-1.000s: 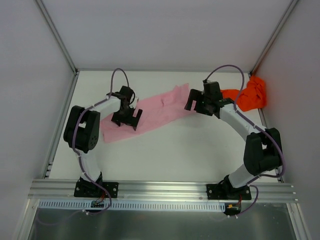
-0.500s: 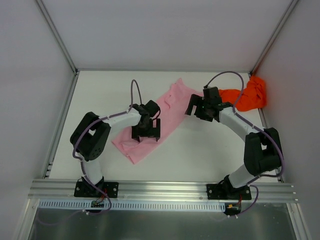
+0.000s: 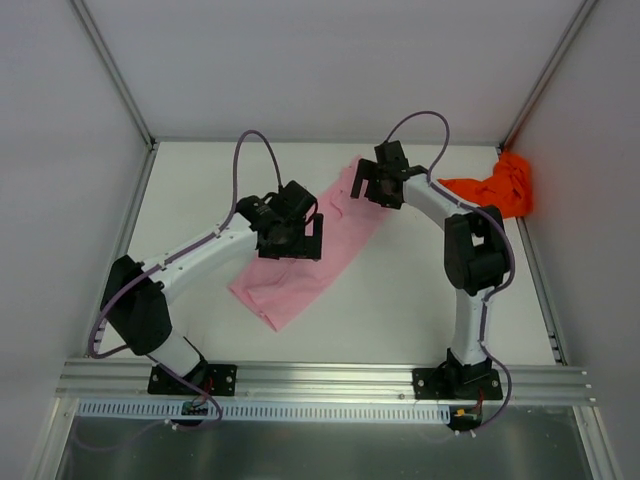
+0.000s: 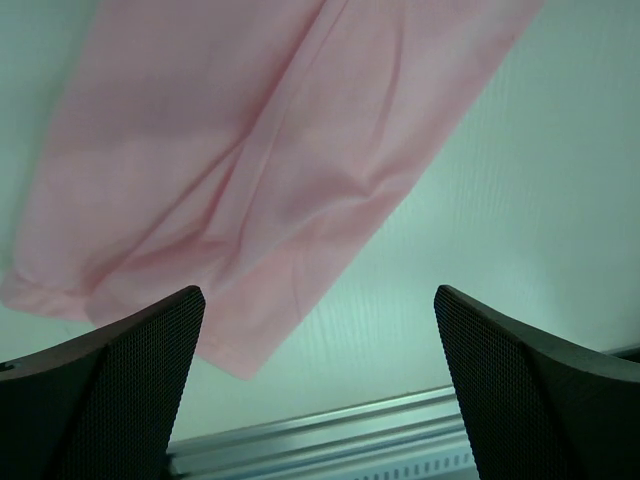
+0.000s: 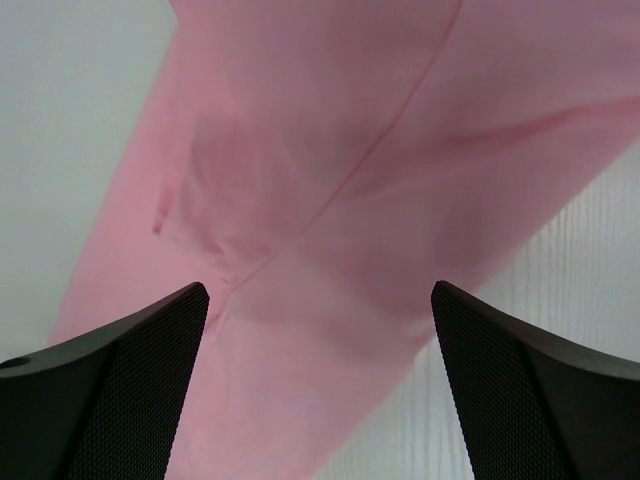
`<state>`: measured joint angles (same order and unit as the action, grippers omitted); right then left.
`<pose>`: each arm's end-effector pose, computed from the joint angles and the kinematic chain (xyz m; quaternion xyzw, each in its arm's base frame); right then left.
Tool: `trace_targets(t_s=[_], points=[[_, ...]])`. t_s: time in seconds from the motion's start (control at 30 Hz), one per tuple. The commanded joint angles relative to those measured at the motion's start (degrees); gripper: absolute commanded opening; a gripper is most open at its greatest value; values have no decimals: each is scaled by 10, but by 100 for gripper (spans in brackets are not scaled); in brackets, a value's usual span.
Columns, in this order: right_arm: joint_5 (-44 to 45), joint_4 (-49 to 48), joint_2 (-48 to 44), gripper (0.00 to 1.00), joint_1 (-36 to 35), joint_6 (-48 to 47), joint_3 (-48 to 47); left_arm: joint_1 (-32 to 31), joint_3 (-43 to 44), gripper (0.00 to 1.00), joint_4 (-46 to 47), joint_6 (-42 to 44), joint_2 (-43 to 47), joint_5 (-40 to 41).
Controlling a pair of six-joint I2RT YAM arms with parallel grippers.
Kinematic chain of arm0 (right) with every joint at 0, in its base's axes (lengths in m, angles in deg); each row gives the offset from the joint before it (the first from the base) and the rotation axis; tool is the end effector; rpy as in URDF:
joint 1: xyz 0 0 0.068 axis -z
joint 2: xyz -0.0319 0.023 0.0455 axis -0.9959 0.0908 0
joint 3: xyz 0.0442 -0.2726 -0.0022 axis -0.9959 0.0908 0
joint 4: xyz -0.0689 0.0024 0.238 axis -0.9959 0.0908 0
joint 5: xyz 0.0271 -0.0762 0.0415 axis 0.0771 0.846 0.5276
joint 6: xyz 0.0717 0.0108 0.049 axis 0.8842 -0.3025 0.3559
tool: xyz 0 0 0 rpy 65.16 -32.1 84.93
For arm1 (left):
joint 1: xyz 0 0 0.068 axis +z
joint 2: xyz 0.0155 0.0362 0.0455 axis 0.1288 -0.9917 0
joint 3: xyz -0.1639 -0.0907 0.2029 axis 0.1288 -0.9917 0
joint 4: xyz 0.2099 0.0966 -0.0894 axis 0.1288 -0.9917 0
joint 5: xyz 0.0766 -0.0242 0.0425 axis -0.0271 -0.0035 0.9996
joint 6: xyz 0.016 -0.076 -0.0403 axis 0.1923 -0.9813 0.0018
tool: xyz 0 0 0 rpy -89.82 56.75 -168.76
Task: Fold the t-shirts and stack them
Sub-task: Rotate the tshirt 90 degrees
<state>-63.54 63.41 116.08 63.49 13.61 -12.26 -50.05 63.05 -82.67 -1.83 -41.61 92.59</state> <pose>0.4425 0.1701 0.1937 -0.0541 0.9235 0.1017 0.3659 0.2550 -0.2234 0.2479 0.0362 0.9631 -0.1260 0.2349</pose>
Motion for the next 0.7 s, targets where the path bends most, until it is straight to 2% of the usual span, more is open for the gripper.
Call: trace_targets(t_s=[0.0, 0.17, 0.3, 0.43, 0.6, 0.67], points=[[37, 48, 45, 97, -8, -9, -72, 10, -2, 99, -42, 84, 13, 67], [52, 117, 130, 96, -23, -12, -164, 77, -70, 99, 25, 109, 50, 45], [56, 169, 200, 97, -40, -24, -270, 118, -103, 99, 39, 123, 82, 45], [41, 226, 269, 97, -60, -35, -410, 127, -129, 99, 40, 126, 108, 65], [17, 221, 312, 97, -88, -41, -450, 135, -176, 99, 60, 105, 126, 65], [-18, 204, 321, 97, -102, -52, -461, 142, -200, 99, 70, 94, 142, 58]])
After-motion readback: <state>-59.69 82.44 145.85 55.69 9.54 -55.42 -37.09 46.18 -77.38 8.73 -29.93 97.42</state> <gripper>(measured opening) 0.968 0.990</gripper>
